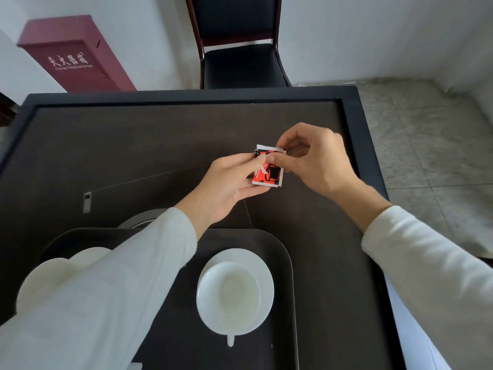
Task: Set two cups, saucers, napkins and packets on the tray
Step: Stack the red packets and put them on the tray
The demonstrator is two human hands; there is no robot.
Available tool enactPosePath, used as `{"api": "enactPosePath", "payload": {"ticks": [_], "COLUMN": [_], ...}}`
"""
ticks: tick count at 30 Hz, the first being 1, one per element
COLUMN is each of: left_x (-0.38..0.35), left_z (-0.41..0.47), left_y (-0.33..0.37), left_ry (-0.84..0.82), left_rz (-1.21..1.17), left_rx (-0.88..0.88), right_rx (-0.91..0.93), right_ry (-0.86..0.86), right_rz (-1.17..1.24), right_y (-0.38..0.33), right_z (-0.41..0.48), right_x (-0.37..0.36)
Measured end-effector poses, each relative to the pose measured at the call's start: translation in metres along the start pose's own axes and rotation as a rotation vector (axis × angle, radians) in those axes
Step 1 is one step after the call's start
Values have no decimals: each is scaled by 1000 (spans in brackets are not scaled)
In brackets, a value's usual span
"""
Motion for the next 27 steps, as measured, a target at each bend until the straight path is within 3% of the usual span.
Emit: {"api": "enactPosePath", "payload": {"ticks": [5, 11, 27], "left_x": [-5, -14, -63], "left_z": [-19, -55, -208], "left_y": [7, 7, 5], "left_ry": [-30, -78, -91], "left_rz": [44, 100, -148], "left_rx": [-32, -23, -38], "right_rx": [143, 247, 266], "right_ry": [119, -75, -87], "right_rz": [-182, -372, -371], "right_y": [-31, -60, -170], "right_z": [-22, -56, -169], "right_x": [0, -10, -9]}}
Point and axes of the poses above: each hand's wrist, its own z-axis towards the middle knuckle, its own x-axis out of the back of the hand, y = z × x, the point moved 6 cm from there along z, towards the middle knuckle, and after that the axes turned 13 degrees about -y, right-handed, at the moved point
